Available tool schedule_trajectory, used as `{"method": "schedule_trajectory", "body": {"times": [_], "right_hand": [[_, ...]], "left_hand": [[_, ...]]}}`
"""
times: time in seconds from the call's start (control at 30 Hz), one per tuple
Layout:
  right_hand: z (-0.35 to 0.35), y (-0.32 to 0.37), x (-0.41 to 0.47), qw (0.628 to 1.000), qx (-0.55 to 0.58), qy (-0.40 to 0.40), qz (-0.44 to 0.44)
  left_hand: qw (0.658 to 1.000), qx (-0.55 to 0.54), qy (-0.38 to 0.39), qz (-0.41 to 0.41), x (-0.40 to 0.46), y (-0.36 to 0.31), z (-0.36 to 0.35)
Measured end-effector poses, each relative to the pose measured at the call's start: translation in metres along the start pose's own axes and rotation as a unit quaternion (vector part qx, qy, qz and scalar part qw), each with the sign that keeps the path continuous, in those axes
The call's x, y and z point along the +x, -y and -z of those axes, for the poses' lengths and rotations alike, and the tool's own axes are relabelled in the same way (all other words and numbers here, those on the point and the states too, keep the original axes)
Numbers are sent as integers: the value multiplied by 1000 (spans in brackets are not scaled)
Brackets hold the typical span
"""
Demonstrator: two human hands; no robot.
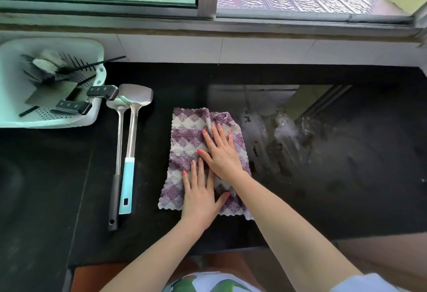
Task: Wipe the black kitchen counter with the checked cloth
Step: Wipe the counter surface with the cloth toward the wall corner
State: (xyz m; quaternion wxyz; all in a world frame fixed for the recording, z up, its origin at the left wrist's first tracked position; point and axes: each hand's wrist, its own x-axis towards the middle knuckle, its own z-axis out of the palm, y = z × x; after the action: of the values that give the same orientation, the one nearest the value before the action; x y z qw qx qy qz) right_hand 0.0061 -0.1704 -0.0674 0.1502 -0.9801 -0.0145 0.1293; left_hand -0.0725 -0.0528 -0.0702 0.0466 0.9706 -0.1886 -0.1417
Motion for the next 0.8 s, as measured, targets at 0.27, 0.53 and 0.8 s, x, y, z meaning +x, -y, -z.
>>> {"method": "schedule_trajectory", "body": {"times": [0.27, 0.53, 0.8], "right_hand": [[-1, -13, -19, 997, -29, 13, 67], [7, -40, -19, 987, -32, 30, 152], [17, -75, -11, 973, -40, 39, 225]], "left_hand": [[998, 41, -24, -42, -3, -22, 1], [999, 14, -1, 51, 0, -73, -7], [989, -46, -59, 126, 18, -121, -16]]}}
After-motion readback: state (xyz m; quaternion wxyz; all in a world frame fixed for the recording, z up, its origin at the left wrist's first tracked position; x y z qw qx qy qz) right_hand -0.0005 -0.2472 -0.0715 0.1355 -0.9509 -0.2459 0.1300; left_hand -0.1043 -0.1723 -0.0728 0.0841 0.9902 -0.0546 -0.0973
